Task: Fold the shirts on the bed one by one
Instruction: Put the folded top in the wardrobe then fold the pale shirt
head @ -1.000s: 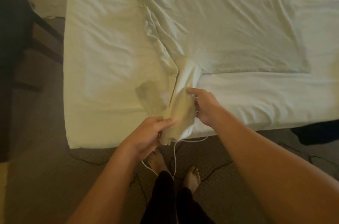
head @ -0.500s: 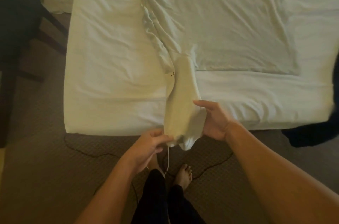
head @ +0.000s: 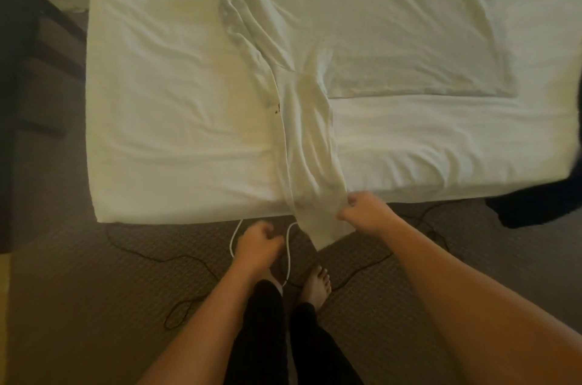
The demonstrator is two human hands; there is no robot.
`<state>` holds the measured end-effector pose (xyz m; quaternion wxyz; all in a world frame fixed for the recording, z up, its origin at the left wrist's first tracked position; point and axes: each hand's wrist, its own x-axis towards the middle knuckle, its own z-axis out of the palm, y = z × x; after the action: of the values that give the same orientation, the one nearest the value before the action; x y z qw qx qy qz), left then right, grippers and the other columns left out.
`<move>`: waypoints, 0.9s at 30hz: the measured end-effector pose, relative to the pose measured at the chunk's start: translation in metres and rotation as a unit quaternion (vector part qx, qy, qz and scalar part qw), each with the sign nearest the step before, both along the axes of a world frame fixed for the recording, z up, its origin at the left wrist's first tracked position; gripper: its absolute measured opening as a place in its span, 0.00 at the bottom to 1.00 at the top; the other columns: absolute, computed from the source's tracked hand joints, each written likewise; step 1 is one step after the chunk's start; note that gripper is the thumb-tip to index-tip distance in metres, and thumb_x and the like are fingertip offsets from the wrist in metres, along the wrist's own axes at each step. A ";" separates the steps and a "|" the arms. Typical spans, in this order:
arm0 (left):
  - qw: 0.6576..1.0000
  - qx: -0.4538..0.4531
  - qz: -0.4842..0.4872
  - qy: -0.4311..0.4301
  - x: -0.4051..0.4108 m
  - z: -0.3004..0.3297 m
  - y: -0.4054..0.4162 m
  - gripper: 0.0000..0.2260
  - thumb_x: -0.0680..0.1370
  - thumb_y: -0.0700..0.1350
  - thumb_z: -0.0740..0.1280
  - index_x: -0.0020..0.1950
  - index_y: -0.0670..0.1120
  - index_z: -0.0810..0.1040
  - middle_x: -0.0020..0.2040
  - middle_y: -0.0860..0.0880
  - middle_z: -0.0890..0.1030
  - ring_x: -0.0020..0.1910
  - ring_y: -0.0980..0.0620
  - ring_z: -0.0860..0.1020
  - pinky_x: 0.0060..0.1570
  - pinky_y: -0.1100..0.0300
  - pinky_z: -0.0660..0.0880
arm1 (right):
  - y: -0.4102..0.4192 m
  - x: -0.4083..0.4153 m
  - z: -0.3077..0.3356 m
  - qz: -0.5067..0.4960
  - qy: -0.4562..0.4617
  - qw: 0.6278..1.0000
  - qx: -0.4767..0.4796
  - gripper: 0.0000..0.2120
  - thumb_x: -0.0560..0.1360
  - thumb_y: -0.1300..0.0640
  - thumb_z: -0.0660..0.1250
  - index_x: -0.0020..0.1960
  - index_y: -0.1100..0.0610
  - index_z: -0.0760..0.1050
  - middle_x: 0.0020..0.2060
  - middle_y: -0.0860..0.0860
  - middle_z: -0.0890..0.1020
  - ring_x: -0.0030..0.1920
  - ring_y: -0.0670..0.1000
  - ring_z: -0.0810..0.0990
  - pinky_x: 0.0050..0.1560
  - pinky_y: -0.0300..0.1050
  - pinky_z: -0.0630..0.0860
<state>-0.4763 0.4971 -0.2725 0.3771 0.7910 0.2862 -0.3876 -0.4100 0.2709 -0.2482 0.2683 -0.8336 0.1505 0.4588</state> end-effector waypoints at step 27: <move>0.966 0.142 -0.067 -0.204 0.135 0.016 -0.016 0.09 0.77 0.53 0.66 0.44 0.50 0.70 0.39 0.50 0.78 0.37 0.46 0.78 0.33 0.55 0.70 | 0.021 0.061 -0.012 -0.225 -0.087 0.961 0.135 0.10 0.75 0.54 0.73 0.43 0.60 0.75 0.36 0.58 0.78 0.36 0.54 0.77 0.37 0.47 0.73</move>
<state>-0.3416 0.4816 -0.2566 0.2843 0.9163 0.2018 -0.1972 -0.3490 0.2919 -0.2603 0.4866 -0.7709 0.2471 0.3285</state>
